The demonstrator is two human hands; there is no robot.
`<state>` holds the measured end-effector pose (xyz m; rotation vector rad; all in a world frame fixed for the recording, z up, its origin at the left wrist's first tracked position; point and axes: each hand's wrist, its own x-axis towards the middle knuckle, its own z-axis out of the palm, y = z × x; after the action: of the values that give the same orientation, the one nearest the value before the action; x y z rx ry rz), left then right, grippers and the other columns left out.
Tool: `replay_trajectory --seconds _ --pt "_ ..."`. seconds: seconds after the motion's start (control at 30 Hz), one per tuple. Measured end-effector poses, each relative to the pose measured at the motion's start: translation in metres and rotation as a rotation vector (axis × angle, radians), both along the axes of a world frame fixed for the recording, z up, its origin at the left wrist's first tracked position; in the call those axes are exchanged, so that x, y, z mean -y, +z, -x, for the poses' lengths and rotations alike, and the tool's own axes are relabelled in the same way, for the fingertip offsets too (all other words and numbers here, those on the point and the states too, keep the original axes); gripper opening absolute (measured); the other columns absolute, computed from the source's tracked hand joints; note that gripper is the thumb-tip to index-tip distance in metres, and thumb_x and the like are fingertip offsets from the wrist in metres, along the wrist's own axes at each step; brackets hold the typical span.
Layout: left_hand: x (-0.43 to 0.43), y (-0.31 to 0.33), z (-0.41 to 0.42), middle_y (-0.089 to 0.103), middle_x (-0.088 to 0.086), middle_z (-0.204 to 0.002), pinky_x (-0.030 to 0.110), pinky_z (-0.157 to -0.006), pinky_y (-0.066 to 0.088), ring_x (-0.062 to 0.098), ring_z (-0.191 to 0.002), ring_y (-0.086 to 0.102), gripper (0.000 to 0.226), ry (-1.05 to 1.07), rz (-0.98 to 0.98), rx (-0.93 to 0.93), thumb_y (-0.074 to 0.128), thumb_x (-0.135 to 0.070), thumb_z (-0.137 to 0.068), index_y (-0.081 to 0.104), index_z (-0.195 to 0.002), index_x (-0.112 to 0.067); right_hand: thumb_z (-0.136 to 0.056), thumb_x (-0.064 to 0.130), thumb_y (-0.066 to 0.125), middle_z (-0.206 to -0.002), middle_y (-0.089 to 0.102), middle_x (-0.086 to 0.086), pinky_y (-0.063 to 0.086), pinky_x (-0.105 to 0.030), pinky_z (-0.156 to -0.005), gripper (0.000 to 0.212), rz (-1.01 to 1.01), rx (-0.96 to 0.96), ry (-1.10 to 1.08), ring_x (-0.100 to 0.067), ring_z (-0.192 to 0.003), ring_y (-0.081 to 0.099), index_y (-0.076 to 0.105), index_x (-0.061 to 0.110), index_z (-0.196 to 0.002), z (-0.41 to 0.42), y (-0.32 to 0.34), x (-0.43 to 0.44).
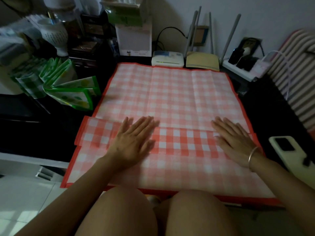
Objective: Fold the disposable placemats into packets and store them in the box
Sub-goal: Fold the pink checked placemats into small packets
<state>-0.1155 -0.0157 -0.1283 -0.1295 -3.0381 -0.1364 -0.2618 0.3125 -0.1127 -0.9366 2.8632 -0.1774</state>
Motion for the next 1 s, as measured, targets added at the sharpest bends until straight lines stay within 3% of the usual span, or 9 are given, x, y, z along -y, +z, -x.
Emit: replay_trajectory --seconds 0.1,0.2,0.27,0.37,0.43,0.53,0.63,0.83,1.0 --pt "0.000 0.001 0.001 -0.001 -0.002 -0.164 0.057 -0.119 0.000 0.018 -0.150 -0.010 0.058 -0.021 0.038 -0.037 0.010 -0.053 -0.101 -0.005 -0.155 -0.035 -0.089 0.060 0.015 -0.157 0.012 0.018 0.000 -0.032 -0.120 0.060 0.144 0.060 -0.044 0.001 -0.145 0.002 0.020 0.041 -0.146 0.001 0.002 -0.002" --pt "-0.004 0.009 0.001 0.009 0.007 -0.163 0.063 -0.117 0.005 0.027 -0.151 0.000 0.062 -0.061 0.090 -0.086 0.016 -0.052 -0.100 0.013 -0.156 -0.026 -0.087 0.055 0.013 -0.158 0.017 0.011 0.003 -0.039 -0.120 0.068 -0.026 -0.149 -0.013 -0.008 -0.146 0.009 0.026 0.030 -0.149 -0.004 0.001 0.001" --pt "-0.007 0.017 0.004 0.015 0.012 -0.162 0.062 -0.116 0.009 0.031 -0.150 0.009 0.062 -0.094 0.161 -0.110 0.025 -0.049 -0.099 0.023 -0.154 -0.021 -0.087 0.048 0.023 -0.154 0.033 0.001 0.010 -0.046 -0.118 0.065 -0.054 -0.307 0.010 -0.017 -0.144 0.023 0.038 0.022 -0.145 -0.010 0.008 0.006" --pt "-0.018 0.025 0.007 0.041 0.014 -0.150 0.050 -0.116 0.019 0.033 -0.137 0.039 0.051 -0.170 0.206 -0.152 0.051 -0.031 -0.093 0.045 -0.142 -0.016 -0.082 0.034 0.043 -0.143 0.048 -0.007 0.019 -0.051 -0.114 0.056 0.070 -0.499 0.039 -0.027 -0.136 0.037 0.053 0.015 -0.134 -0.025 0.026 0.015" --pt "-0.023 0.027 0.008 0.055 0.009 -0.132 0.043 -0.104 0.035 0.028 -0.118 0.053 0.047 -0.216 0.201 -0.136 0.060 -0.020 -0.088 0.054 -0.135 -0.019 -0.079 0.025 0.053 -0.128 0.059 -0.007 0.030 -0.043 -0.107 0.044 0.231 -0.529 -0.016 -0.028 -0.122 0.049 0.062 0.014 -0.121 -0.046 0.036 0.022" --pt "-0.025 0.030 0.009 0.057 0.004 -0.126 0.039 -0.089 0.046 0.024 -0.107 0.056 0.052 -0.193 0.171 -0.040 0.059 -0.020 -0.087 0.052 -0.138 -0.025 -0.087 0.014 0.062 -0.083 0.066 -0.001 0.042 -0.026 -0.066 0.005 0.515 -0.269 -0.216 -0.023 -0.076 0.062 0.063 0.019 -0.086 -0.084 0.042 0.023" --pt "-0.028 0.037 0.009 0.048 -0.001 -0.139 0.039 -0.091 0.043 0.021 -0.118 0.048 0.054 -0.106 0.076 0.027 0.052 -0.018 -0.092 0.044 -0.144 -0.031 -0.091 0.016 0.060 -0.069 0.068 0.002 0.045 -0.025 -0.050 0.017 0.659 0.177 -0.504 -0.017 -0.051 0.064 0.057 0.020 -0.075 -0.106 0.036 0.017" --pt "-0.040 0.055 0.020 0.050 -0.004 -0.135 0.032 -0.088 0.049 0.017 -0.115 0.051 0.056 -0.011 -0.041 0.157 0.055 -0.045 -0.094 0.037 -0.146 -0.033 -0.094 0.009 0.057 -0.086 0.072 -0.016 0.056 -0.027 -0.053 0.013 1.144 0.892 -1.008 -0.024 -0.073 0.072 0.061 -0.002 -0.100 -0.105 0.050 0.019" --pt "-0.049 0.057 0.026 0.051 -0.004 -0.131 0.032 -0.083 0.051 0.018 -0.112 0.053 0.066 0.022 0.047 0.166 0.050 -0.066 -0.088 0.038 -0.145 -0.037 -0.092 0.006 0.059 -0.093 0.072 -0.019 0.058 -0.026 -0.054 0.017 1.226 1.046 -1.064 -0.023 -0.080 0.072 0.061 -0.005 -0.105 -0.106 0.053 0.023"
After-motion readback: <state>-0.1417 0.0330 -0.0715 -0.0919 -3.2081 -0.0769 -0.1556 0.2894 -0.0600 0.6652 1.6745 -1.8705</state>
